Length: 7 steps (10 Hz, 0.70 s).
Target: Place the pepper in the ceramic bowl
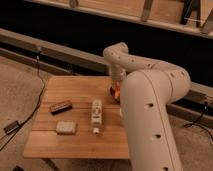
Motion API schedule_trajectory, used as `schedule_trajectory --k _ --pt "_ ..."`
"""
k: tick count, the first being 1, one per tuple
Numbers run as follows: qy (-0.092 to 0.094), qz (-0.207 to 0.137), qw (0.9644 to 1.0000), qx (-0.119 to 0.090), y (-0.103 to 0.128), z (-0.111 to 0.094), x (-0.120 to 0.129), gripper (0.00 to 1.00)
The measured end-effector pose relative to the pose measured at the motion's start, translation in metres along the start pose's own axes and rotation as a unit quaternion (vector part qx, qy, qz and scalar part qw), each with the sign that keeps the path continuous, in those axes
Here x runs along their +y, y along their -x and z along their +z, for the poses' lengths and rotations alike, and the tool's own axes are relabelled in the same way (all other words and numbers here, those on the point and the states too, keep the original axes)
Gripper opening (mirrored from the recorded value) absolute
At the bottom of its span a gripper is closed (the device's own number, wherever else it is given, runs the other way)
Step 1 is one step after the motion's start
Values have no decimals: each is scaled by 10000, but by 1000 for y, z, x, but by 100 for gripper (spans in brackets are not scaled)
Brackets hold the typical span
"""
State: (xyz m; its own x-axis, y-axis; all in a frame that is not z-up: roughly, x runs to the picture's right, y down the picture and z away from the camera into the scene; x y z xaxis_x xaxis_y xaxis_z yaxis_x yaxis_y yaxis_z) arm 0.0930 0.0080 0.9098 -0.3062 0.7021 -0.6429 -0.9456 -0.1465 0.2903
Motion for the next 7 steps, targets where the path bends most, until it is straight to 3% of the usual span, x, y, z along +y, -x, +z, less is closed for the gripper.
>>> schedule_trajectory --k 3,7 --pt "58 -12 9997 241 -2 12 6 0" --pt "226 -123 9961 843 -16 28 13 0"
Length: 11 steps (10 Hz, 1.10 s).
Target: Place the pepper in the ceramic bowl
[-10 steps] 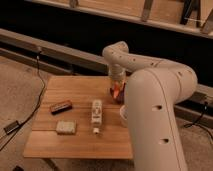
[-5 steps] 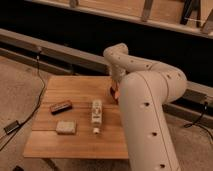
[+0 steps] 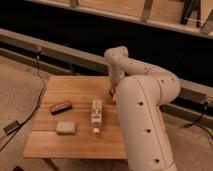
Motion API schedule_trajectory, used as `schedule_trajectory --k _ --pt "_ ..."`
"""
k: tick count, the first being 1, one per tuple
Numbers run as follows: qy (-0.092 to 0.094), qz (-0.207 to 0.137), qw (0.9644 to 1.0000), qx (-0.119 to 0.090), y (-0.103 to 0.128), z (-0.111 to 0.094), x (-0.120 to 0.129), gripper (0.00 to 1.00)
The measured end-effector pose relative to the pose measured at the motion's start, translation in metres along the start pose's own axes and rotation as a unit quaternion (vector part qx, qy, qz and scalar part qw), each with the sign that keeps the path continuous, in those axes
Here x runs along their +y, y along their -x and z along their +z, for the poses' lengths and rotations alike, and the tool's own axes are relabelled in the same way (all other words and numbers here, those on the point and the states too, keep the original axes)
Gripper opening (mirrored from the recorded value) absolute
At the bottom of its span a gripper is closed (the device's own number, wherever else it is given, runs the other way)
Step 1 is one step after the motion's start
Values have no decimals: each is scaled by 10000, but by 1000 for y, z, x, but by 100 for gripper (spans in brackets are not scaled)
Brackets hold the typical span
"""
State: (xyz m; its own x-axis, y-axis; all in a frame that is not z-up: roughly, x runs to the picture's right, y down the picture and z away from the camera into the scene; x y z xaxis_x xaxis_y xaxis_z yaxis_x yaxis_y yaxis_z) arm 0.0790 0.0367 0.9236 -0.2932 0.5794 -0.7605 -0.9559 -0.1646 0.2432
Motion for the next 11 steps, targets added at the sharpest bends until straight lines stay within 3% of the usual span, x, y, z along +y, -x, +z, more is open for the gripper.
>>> schedule_trajectory --k 2,4,6,11 --pt "56 16 9997 225 -2 5 -2 0" --pt "87 75 9990 429 -2 8 -7 8" --pt "90 171 9984 526 2 7 -15 30" --pt "80 296 9985 461 16 -6 -27 78"
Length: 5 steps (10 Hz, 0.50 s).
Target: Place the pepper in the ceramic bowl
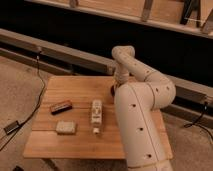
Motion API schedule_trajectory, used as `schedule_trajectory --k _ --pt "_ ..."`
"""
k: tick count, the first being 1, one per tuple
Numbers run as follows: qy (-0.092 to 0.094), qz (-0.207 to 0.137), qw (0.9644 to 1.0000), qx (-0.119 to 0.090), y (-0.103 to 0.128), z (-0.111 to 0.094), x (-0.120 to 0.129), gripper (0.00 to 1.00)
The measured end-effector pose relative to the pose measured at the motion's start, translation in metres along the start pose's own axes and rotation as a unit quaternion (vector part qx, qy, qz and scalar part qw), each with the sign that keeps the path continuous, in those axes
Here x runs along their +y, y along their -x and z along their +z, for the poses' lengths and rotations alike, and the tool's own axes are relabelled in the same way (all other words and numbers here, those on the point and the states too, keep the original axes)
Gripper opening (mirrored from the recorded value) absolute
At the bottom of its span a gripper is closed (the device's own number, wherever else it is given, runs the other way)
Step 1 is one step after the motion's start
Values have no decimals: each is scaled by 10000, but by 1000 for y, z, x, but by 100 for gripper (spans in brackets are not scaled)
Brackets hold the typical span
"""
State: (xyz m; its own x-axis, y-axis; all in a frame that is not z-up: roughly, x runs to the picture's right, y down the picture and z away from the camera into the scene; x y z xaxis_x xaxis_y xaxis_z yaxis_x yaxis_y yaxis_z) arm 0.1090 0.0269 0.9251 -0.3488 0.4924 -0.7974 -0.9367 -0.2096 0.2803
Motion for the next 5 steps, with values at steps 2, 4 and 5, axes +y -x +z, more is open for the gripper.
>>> schedule_trajectory --k 2,4,5 --pt "35 -6 10000 19 0 -2 0 80" --pt "91 -43 9999 67 -1 -3 3 80" --pt "114 -62 9999 89 -2 -3 4 80"
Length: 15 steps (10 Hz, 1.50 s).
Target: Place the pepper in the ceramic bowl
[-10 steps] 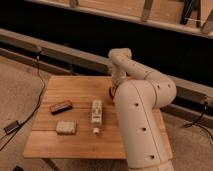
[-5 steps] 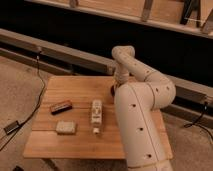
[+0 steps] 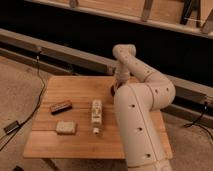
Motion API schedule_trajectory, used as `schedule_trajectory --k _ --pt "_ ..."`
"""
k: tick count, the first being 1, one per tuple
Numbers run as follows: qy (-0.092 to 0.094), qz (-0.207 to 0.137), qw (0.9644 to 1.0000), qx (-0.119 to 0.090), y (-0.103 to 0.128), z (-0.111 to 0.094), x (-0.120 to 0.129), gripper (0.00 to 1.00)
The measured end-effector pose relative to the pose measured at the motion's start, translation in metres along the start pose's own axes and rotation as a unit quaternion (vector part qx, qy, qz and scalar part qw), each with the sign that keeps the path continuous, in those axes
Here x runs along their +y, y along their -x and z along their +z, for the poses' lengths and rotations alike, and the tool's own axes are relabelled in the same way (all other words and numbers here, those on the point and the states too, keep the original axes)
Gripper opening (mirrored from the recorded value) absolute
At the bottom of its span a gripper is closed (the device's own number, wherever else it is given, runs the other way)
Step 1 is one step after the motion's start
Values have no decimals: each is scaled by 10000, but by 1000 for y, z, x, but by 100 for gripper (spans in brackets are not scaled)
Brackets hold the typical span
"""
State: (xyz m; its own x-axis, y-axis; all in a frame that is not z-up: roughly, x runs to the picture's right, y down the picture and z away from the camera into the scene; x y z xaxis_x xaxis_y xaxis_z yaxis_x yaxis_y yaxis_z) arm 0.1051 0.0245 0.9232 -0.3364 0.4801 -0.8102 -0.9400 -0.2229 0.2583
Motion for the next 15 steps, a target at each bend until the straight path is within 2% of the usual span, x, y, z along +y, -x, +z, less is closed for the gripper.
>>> schedule_trajectory --k 3,6,9,10,13,15 --pt "47 -27 10000 21 0 -3 0 80" --pt "157 -99 9996 -203 2 -25 2 80" --pt "232 -290 9974 -625 -2 -63 3 80" --pt "229 -421 9952 -856 -5 -76 5 80" --pt "286 -763 9882 -1300 -16 -88 17 80" --pt "288 -792 9874 -1343 -17 -89 17 80"
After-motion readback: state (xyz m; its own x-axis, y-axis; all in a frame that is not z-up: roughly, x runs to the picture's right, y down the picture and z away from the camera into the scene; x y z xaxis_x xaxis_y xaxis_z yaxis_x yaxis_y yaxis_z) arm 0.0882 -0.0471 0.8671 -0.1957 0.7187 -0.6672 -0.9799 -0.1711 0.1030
